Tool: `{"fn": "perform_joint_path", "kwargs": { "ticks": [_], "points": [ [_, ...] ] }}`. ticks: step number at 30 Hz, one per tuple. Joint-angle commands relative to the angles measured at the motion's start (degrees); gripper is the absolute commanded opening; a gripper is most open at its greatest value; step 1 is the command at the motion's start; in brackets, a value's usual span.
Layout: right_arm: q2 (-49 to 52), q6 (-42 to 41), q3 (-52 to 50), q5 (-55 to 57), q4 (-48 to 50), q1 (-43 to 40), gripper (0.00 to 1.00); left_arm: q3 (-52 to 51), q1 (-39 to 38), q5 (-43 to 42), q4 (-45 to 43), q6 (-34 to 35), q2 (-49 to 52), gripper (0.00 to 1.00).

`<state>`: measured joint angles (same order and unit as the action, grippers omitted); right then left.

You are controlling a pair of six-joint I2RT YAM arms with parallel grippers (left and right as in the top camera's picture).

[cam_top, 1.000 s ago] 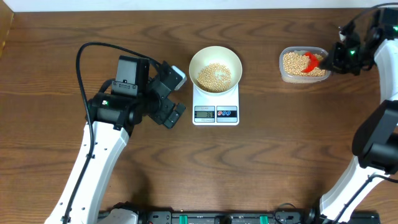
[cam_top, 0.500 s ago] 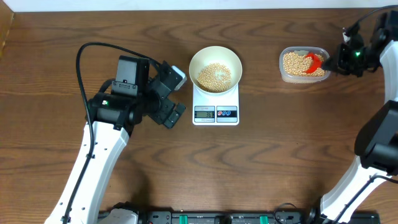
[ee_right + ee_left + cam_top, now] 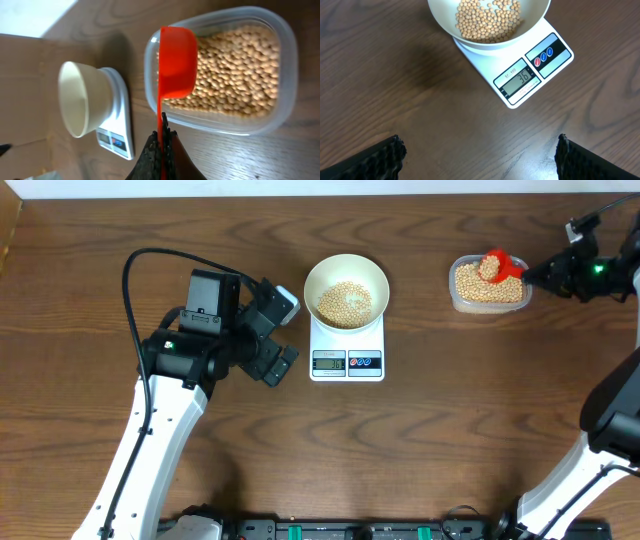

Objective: Scoop item into bowl and weigh 50g on scale

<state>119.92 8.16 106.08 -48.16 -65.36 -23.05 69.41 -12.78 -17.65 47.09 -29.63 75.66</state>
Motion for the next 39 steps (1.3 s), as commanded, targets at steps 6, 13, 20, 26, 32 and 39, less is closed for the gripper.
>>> {"fn": "perform_joint_path", "kwargs": {
  "ticks": [6, 13, 20, 26, 32, 39],
  "points": [
    [-2.34, 3.1, 0.42, -15.85, 0.52, -0.52, 0.01, 0.15, 0.15, 0.17, 0.0, 0.52, 0.33, 0.98],
    [-2.34, 3.1, 0.42, -23.04, 1.55, 0.83, 0.01, 0.15, 0.15, 0.2, 0.0, 0.52, 0.33, 0.98],
    [-2.34, 3.06, 0.42, -23.96, 2.84, 6.51, 0.01, 0.15, 0.15, 0.2, 0.0, 0.52, 0.33, 0.98],
    [-2.34, 3.02, 0.42, -20.33, 4.7, 12.94, 0.01, 0.15, 0.15, 0.17, 0.0, 0.55, 0.33, 0.98],
    [-2.34, 3.1, 0.42, -15.65, 6.62, 18.91, 0.01, 0.15, 0.15, 0.2, 0.0, 0.52, 0.33, 0.98],
    [-2.34, 7.45, 0.42, -12.55, 7.85, 24.39, 0.01, 0.15, 0.15, 0.17, 0.0, 0.52, 0.33, 0.98]
  ]
}}
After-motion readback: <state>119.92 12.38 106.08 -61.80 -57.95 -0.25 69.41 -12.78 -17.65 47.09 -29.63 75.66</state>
